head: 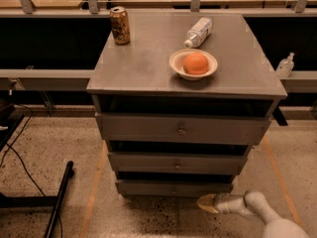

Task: Close bottom drawer

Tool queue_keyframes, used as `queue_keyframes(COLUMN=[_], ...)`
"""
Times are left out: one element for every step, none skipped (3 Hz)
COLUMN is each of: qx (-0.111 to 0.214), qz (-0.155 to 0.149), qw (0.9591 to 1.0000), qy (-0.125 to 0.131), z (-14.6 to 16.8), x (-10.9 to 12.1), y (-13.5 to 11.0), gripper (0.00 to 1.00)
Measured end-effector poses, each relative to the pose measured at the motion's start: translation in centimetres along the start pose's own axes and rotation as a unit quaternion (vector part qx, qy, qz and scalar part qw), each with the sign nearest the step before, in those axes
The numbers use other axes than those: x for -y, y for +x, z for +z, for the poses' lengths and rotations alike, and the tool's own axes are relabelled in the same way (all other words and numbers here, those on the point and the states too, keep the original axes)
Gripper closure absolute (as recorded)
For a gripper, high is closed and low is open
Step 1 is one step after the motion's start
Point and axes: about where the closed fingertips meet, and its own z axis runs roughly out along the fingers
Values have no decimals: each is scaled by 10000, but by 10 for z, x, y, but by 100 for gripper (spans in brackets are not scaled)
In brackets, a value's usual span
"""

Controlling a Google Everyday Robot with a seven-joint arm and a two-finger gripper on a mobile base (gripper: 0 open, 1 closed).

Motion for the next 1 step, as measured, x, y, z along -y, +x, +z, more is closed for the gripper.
queue_keyframes(qx=[112], qz=[6], qw=[9996], qy=[-249], z=[-2], x=[-13], y=[-1], gripper=[100])
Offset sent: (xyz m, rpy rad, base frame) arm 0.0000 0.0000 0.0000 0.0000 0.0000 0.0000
